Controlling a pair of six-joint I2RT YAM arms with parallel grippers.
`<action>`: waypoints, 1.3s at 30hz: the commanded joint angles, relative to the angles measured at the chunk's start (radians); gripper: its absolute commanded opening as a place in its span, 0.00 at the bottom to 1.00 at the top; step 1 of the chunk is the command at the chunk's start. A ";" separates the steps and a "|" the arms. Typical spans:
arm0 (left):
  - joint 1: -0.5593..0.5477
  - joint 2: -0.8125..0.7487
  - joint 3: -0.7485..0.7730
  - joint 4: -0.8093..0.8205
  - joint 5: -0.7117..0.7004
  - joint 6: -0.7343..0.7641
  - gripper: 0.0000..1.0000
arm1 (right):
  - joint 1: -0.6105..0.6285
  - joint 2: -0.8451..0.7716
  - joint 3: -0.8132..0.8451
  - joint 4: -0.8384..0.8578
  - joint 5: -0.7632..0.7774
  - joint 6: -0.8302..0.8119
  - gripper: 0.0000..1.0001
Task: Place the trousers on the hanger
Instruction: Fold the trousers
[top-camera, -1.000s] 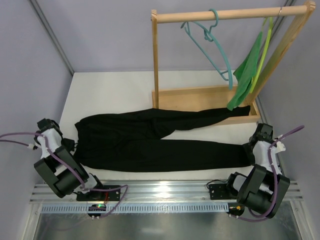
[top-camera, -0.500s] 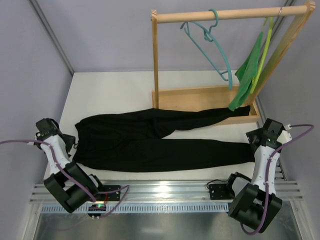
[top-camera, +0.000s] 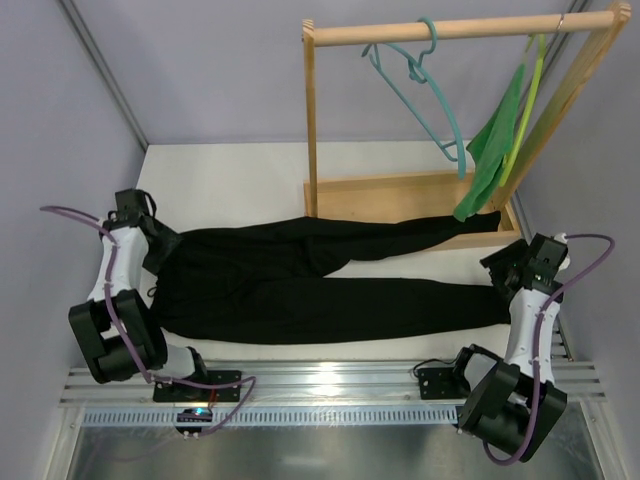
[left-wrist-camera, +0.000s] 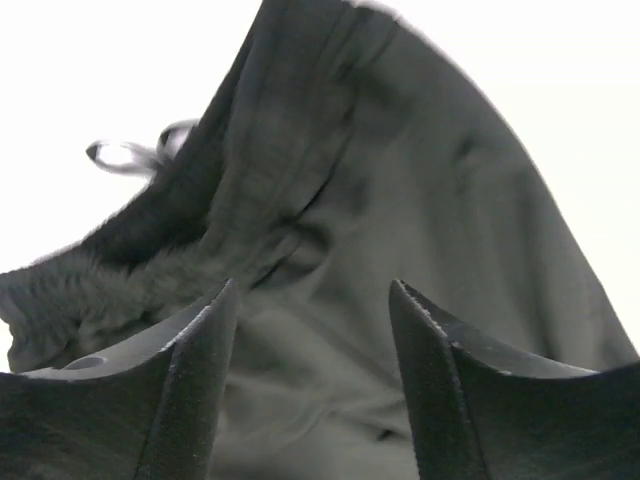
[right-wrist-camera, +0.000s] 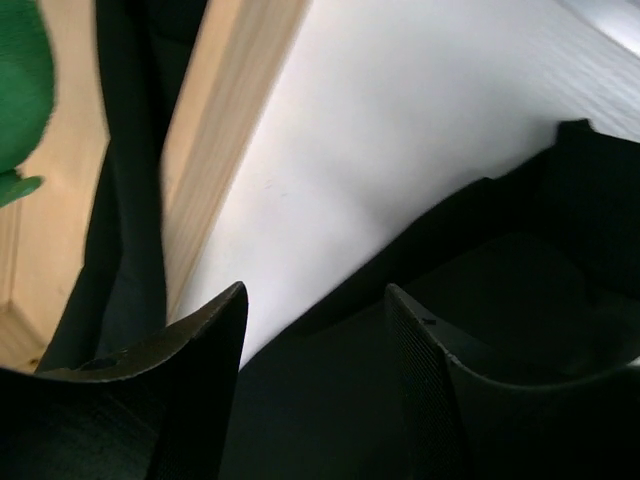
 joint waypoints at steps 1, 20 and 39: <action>0.005 0.039 0.141 -0.014 -0.036 0.007 0.65 | -0.003 0.013 0.066 0.087 -0.160 -0.055 0.61; 0.103 0.283 0.147 0.104 0.042 -0.093 0.64 | 0.034 0.218 0.171 0.289 -0.277 0.035 0.66; 0.130 0.436 0.267 0.056 -0.155 0.062 0.32 | 0.062 0.381 0.178 0.455 -0.229 0.027 0.66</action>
